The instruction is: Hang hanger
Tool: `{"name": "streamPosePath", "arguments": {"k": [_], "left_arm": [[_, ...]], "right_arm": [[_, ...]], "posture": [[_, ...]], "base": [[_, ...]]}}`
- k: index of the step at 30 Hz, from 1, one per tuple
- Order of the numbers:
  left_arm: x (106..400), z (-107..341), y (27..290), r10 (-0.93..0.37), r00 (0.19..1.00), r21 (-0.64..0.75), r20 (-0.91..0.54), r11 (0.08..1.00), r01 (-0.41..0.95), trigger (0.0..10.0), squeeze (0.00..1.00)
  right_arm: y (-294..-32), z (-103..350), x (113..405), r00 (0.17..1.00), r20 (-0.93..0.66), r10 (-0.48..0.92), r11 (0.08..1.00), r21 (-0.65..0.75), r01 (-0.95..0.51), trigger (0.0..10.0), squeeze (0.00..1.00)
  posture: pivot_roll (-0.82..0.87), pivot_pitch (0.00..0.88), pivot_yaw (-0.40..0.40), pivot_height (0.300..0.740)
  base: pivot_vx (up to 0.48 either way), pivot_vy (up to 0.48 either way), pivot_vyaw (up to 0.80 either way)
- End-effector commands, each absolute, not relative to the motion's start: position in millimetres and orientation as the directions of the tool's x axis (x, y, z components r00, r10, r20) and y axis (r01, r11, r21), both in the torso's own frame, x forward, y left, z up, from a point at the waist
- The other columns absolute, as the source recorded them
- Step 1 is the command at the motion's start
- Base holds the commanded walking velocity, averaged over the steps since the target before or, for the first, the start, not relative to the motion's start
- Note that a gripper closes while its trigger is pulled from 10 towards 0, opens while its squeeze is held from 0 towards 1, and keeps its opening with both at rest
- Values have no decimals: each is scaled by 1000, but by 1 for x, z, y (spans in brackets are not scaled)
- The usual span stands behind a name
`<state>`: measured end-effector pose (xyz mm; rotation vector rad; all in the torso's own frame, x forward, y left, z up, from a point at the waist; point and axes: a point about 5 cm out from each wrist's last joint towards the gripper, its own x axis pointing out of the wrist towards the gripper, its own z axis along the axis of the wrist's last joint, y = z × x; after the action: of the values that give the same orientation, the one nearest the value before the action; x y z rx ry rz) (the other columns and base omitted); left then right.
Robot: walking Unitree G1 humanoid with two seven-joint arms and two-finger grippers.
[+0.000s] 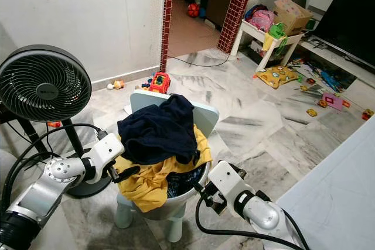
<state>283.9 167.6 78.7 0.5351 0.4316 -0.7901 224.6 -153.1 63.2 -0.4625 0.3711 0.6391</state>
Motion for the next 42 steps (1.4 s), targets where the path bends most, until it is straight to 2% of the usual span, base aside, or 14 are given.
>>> {"name": "streamPosePath", "arguments": {"k": [1, 5, 14, 18, 29, 36, 42], "left_arm": [[282, 82, 167, -548, 628, 311, -553, 563, 766, 10000, 0], [283, 85, 170, -545, 639, 379, -543, 520, 765, 10000, 0], [296, 95, 178, -473, 746, 452, -468, 597, 663, 10000, 0], [300, 92, 182, -475, 744, 445, -470, 599, 665, 10000, 0], [313, 75, 169, -554, 664, 424, -502, 512, 747, 10000, 0], [304, 63, 163, -631, 527, 381, -569, 366, 849, 10000, 0], [296, 57, 166, -649, 430, 346, -628, 262, 901, 10000, 0]], "right_arm": [[-156, 65, 225, 744, -469, 476, 698, -313, -644, 10000, 0], [-156, 63, 225, 739, -475, 478, 694, -311, -649, 10000, 0], [-157, 61, 224, 734, -483, 478, 691, -309, -653, 10000, 0], [-155, 60, 223, 728, -488, 481, 687, -305, -659, 10000, 0], [-158, 63, 220, 726, -494, 479, 679, -315, -663, 10000, 0], [-159, 62, 217, 722, -503, 475, 677, -315, -665, 10000, 0], [-158, 62, 219, 718, -504, 479, 672, -316, -670, 10000, 0]], "posture": [[136, 0, -126, 740], [139, 0, -126, 740], [143, 0, -125, 740], [146, 0, -129, 740], [117, 0, -129, 740], [104, 0, -128, 740], [108, 0, -127, 740]], "base": [[0, 0, 0], [0, 0, 0], [0, 0, 0], [0, 0, 0], [0, 0, 0], [0, 0, 0], [0, 0, 0]]}}
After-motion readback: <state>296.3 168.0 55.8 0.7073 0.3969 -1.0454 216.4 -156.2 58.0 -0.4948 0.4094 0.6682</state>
